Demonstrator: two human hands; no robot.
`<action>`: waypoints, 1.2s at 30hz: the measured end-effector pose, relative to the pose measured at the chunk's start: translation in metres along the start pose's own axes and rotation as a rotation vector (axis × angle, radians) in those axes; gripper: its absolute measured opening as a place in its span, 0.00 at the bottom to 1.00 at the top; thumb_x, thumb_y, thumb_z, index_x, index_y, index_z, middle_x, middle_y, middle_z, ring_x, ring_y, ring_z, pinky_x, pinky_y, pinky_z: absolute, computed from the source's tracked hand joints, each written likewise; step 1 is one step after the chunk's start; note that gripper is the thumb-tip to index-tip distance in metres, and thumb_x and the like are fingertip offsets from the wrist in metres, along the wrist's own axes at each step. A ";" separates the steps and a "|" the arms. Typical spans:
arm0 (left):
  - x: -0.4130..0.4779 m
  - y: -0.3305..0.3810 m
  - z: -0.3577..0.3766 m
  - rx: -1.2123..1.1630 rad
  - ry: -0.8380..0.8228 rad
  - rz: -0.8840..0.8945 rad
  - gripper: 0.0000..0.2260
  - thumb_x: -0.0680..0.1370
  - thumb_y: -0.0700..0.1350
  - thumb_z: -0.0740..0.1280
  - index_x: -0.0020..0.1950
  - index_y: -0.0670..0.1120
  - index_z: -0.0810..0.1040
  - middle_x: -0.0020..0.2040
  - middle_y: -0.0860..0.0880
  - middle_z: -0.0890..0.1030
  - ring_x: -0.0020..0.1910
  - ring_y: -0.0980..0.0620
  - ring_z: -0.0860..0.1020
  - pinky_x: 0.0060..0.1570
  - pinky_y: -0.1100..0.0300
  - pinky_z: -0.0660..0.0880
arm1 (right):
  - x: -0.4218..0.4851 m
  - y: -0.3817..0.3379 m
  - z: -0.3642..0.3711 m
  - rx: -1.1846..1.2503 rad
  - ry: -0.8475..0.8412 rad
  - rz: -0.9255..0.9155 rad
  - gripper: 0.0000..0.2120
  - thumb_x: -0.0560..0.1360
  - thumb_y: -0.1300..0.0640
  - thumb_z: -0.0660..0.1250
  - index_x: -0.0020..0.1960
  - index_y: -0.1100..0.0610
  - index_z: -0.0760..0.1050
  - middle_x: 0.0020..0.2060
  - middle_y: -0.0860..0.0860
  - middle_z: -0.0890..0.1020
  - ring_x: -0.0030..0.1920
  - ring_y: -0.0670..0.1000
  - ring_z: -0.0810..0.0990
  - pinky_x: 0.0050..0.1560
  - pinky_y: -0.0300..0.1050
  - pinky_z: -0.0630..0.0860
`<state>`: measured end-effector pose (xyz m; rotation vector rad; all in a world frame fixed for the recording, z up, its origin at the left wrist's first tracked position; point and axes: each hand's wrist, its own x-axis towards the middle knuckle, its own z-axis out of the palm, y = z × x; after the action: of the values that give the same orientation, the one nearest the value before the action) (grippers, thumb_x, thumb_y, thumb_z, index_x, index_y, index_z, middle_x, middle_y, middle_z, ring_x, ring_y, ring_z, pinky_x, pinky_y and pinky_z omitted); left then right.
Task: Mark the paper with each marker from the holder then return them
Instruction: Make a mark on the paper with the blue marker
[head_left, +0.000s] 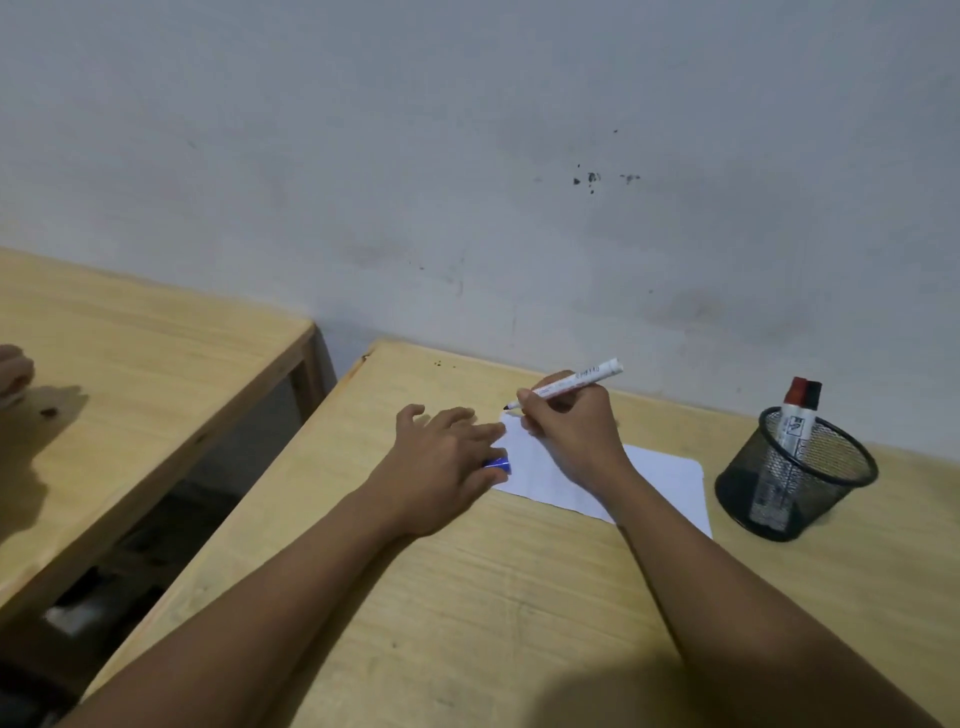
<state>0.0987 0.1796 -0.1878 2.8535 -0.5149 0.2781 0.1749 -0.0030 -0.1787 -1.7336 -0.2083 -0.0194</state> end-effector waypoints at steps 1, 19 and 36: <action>0.000 0.000 0.000 -0.029 -0.002 -0.009 0.15 0.81 0.59 0.56 0.59 0.59 0.79 0.70 0.61 0.72 0.73 0.53 0.64 0.68 0.39 0.54 | 0.000 0.003 0.000 0.007 0.009 -0.005 0.09 0.76 0.61 0.75 0.45 0.66 0.78 0.35 0.56 0.84 0.35 0.51 0.83 0.40 0.45 0.81; 0.009 -0.005 0.000 -0.161 -0.053 -0.060 0.15 0.79 0.59 0.61 0.60 0.58 0.81 0.70 0.61 0.73 0.71 0.54 0.64 0.67 0.30 0.55 | 0.005 0.011 0.006 -0.202 0.022 -0.033 0.09 0.78 0.53 0.73 0.47 0.59 0.85 0.36 0.52 0.87 0.35 0.44 0.83 0.42 0.41 0.82; 0.009 -0.015 -0.008 -0.277 -0.175 -0.100 0.16 0.78 0.59 0.64 0.64 0.58 0.78 0.72 0.61 0.70 0.77 0.56 0.56 0.68 0.26 0.39 | 0.007 0.012 0.007 -0.257 0.009 -0.029 0.10 0.78 0.50 0.73 0.44 0.56 0.85 0.36 0.52 0.87 0.38 0.51 0.85 0.48 0.56 0.84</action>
<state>0.1110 0.1922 -0.1810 2.6334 -0.4047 -0.0579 0.1832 0.0030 -0.1906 -1.9864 -0.2324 -0.0779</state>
